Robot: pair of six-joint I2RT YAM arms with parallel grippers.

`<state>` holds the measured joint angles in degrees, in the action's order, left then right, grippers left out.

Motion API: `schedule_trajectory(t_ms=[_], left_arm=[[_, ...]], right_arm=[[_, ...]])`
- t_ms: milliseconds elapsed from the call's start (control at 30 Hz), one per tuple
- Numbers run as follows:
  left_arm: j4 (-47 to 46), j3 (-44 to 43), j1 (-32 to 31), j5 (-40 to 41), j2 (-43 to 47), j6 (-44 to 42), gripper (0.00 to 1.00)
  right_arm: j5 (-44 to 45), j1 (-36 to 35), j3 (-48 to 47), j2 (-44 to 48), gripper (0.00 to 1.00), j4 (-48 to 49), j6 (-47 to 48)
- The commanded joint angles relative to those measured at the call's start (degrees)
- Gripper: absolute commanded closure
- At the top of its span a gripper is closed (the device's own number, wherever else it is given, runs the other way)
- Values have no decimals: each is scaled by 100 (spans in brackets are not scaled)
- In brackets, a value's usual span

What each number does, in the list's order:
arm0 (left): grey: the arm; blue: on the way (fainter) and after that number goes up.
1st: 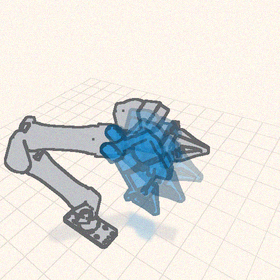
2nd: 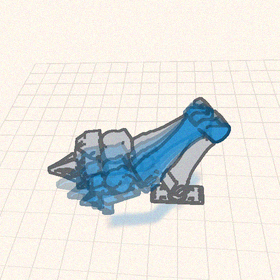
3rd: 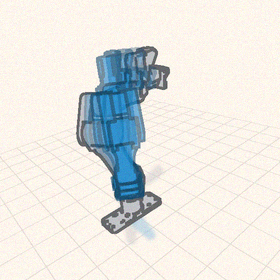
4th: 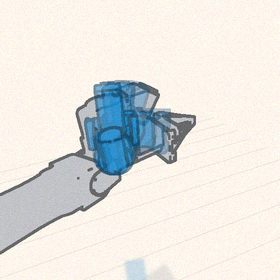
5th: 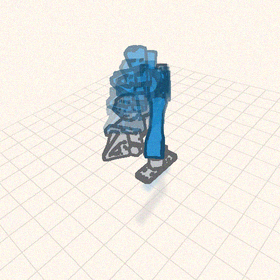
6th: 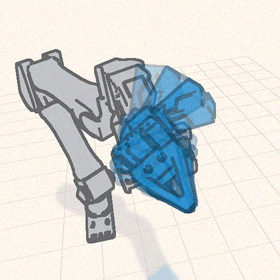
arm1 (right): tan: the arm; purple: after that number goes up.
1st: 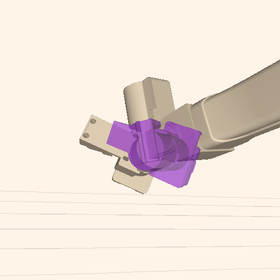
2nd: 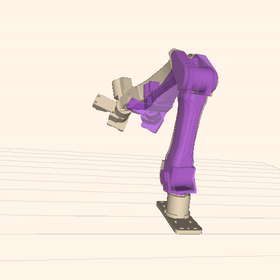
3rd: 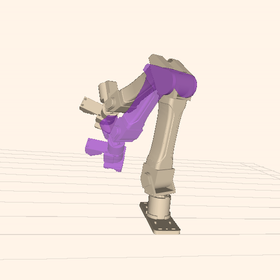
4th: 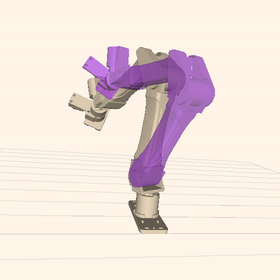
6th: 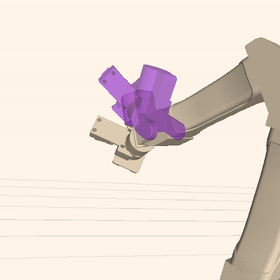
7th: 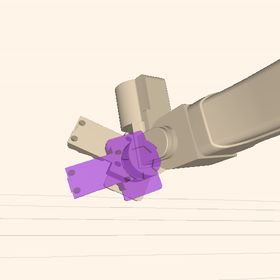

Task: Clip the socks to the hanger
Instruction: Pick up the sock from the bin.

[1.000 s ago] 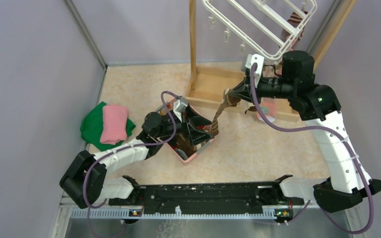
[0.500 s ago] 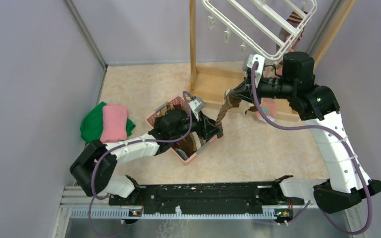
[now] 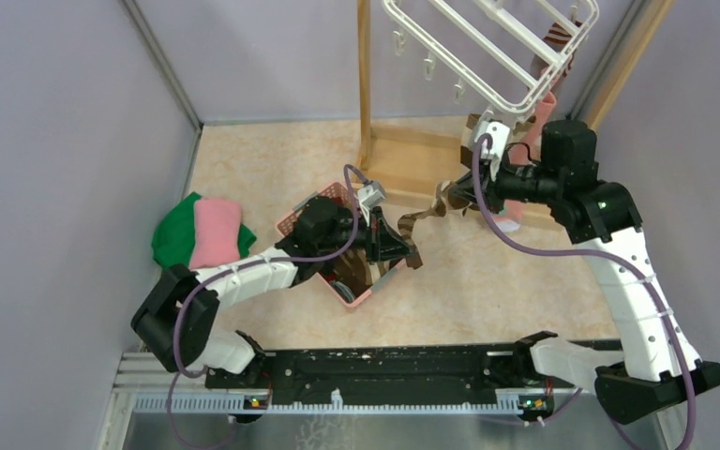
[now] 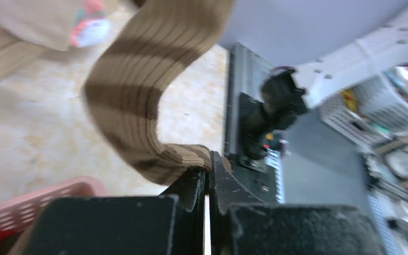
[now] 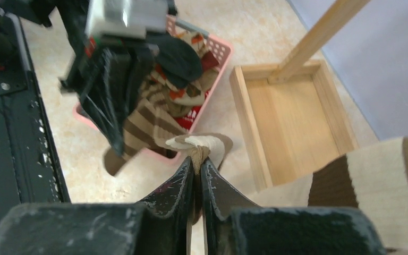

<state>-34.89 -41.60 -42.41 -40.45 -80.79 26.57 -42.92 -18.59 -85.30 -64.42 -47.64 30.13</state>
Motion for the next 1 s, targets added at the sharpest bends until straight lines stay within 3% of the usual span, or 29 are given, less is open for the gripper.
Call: schedule_trajectory(t_ms=[0,100,233,300,367,500,600,967], left_arm=[[-914,-103,346,-2258,108,1201,100],[-1829,-17,409,-2823,-178,2256,100],[-3585,41,409,-2953,-714,3930,100],[-4489,-26,417,-2898,-1035,4672,100],[-5251,-150,413,-2750,-1370,5337,100],[-6160,-488,408,-2258,-1977,6257,100],[-6226,-667,409,-1786,-2254,6447,100],[-6109,-542,385,77,-2409,6421,100]], right_arm=[[454,144,603,391,90,284,254],[632,262,1032,575,76,414,265],[296,466,1291,750,31,403,302],[-73,488,1347,840,16,271,501],[-546,489,1393,913,8,-1,832],[-1582,488,1649,1016,6,-417,1658],[-2007,487,1940,1015,6,-423,1871],[-2039,488,2759,959,11,855,764]])
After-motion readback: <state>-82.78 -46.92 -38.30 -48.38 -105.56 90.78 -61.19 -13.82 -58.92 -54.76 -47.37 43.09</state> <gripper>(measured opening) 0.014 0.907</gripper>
